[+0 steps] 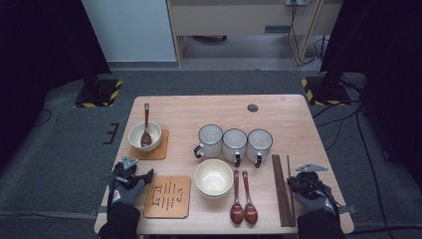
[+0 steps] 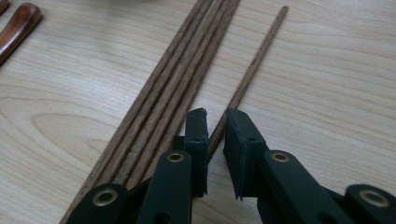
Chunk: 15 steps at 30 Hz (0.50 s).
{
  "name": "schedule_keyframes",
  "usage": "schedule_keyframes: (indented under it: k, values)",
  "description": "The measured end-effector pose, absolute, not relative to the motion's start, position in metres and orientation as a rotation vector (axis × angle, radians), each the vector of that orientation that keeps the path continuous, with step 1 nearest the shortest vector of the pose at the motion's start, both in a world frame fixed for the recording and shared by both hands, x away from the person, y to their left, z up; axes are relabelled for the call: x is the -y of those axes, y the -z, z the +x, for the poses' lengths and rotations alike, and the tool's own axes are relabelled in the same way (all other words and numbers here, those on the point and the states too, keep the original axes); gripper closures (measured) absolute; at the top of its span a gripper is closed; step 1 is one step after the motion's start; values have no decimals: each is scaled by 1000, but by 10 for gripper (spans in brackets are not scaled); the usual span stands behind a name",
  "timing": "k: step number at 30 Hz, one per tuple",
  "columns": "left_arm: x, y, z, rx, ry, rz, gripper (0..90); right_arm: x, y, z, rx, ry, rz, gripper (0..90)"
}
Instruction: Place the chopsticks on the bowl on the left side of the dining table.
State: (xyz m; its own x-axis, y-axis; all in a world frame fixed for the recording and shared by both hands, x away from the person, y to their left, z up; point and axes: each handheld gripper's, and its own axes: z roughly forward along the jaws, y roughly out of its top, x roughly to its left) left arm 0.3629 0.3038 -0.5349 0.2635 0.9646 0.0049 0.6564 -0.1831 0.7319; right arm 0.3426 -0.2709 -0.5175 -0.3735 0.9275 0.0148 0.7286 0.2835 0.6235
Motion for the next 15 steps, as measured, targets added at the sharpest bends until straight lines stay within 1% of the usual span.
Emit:
schedule_keyframes:
  k: [8, 15]
  values:
    - [-304, 535, 363, -1468, -643, 1925, 186, 275, 518, 345, -2197, -785, 1520, 830]
    - [-304, 536, 364, -1494, -645, 1919, 136, 280, 517, 349, -2180, -772, 1538, 846]
